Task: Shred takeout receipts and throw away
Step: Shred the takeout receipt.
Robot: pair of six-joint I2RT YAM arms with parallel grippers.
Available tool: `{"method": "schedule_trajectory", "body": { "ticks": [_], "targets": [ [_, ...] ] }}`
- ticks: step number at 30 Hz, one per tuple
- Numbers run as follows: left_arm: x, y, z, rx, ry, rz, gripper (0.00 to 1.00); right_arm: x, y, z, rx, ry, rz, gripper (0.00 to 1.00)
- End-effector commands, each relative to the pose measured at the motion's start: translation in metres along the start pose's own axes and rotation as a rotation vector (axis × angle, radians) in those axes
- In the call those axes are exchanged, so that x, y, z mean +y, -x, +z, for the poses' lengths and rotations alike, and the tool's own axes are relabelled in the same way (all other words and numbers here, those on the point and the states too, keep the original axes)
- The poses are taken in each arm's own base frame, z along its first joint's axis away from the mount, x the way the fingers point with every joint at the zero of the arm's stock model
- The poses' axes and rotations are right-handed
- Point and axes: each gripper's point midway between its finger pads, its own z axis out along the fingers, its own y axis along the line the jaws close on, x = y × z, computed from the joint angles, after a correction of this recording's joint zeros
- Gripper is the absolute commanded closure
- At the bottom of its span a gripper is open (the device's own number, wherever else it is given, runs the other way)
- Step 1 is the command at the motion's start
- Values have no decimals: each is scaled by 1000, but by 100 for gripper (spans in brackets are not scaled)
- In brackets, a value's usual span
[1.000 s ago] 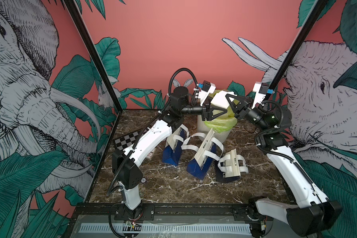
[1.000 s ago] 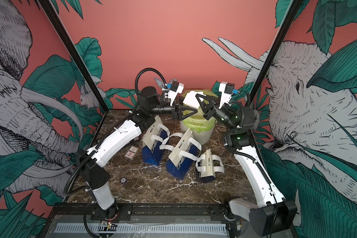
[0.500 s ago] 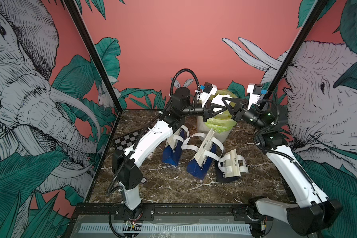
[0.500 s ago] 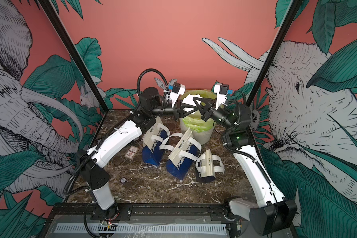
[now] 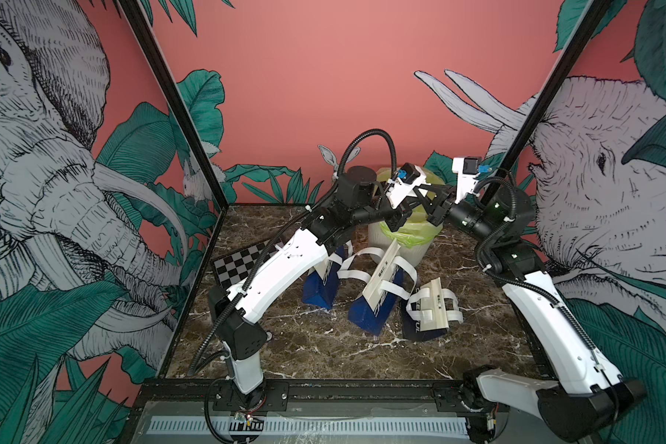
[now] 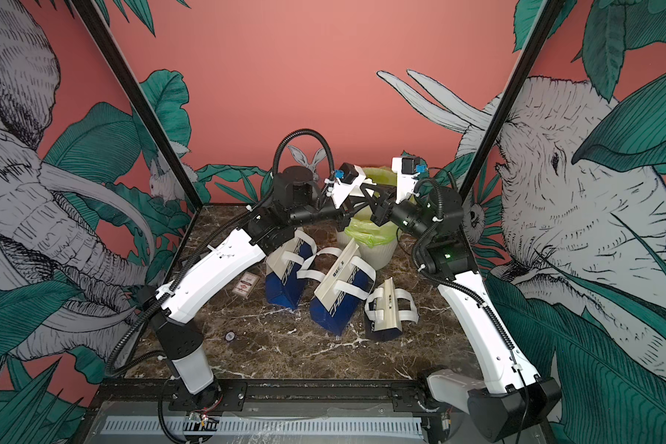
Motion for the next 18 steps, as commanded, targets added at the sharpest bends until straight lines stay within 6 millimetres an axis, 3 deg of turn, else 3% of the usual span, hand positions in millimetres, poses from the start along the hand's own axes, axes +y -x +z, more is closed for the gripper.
{"method": "schedule_trajectory", "body": {
  "ticks": [1,4,9,13,15,18],
  "targets": [
    [65,-12,-22,141,356,131,100,3,6,-10,-6,-45,-44,100],
    [83,-20,-23,204,458,210,100,7,13,-12,-38,-34,-32,100],
    [127,-31,-25,273,670,286,100,2,7,-13,-44,-49,-3,100],
    [172,-56,-21,248,568,-52,100,-8,10,-29,-65,-151,-61,100],
    [162,-51,-12,183,444,-129,100,-23,-6,-32,-18,-218,-87,100],
    [123,-32,1,77,287,-94,100,-47,-20,-26,40,-264,-63,100]
  ]
}}
